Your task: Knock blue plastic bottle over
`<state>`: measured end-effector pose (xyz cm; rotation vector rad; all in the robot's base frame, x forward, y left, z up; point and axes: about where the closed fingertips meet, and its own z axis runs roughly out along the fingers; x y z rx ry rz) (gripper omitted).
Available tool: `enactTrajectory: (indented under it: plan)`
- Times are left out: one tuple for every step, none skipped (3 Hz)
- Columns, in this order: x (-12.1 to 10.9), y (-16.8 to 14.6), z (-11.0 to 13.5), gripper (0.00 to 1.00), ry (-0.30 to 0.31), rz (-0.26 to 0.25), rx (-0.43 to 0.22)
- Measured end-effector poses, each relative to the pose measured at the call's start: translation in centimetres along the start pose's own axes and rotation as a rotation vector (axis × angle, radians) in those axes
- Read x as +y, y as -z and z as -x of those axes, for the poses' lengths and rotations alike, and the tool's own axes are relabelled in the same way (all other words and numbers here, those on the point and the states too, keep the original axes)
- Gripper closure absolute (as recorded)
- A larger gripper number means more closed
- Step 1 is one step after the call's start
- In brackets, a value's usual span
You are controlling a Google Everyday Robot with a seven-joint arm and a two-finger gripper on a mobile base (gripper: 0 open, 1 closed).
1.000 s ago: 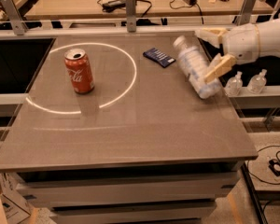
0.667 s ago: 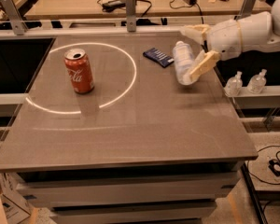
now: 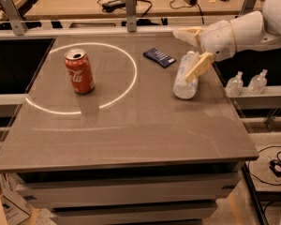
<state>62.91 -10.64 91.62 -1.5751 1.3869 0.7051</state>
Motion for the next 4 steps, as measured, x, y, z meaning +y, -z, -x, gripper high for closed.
enactTrajectory:
  plan:
    - [0.0, 0.1, 0.0, 0.0, 0.001, 0.0, 0.0]
    - [0.5, 4.8, 0.6, 0.0, 0.031, -0.04, 0.018]
    - [1.5, 13.5, 1.6, 0.0, 0.091, -0.118, 0.057]
    - [1.5, 13.5, 1.6, 0.0, 0.091, -0.118, 0.057]
